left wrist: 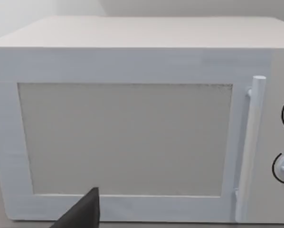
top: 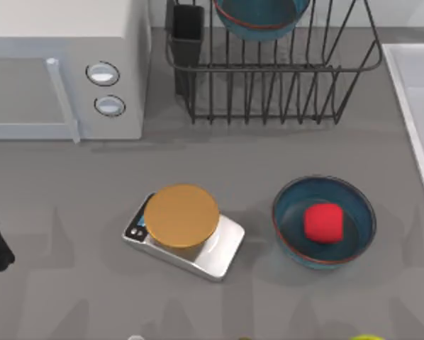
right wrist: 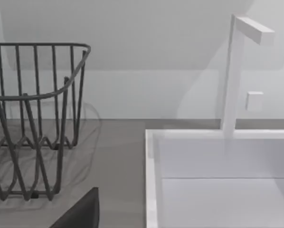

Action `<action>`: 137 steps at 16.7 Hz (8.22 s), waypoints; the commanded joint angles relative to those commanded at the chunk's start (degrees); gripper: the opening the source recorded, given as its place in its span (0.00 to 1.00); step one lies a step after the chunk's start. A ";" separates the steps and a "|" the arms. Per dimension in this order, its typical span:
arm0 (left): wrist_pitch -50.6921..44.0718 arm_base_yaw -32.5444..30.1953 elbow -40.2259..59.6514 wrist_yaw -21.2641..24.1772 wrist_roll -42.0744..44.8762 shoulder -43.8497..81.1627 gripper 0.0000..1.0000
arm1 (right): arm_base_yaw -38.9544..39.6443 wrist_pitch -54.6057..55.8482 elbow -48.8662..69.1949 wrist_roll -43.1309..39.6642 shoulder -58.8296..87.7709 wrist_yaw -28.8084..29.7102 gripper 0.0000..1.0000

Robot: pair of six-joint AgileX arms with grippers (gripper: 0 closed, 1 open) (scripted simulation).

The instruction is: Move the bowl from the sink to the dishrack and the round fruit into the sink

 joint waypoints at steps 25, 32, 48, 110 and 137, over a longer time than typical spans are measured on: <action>0.00 0.00 0.00 0.00 0.00 0.00 1.00 | -0.02 0.19 -1.23 -0.04 -1.85 -0.41 1.00; 0.00 0.00 0.00 0.00 0.00 0.00 1.00 | 0.54 -1.09 0.34 0.53 -0.09 -0.41 1.00; 0.00 0.00 0.00 0.00 0.00 0.00 1.00 | 19.81 -44.69 58.42 20.38 74.28 -0.45 1.00; 0.00 0.00 0.00 0.00 0.00 0.00 1.00 | 29.31 -53.64 79.07 29.92 111.85 1.15 0.00; 0.00 0.00 0.00 0.00 0.00 0.00 1.00 | -5.70 6.38 58.08 13.39 96.95 -17.28 0.00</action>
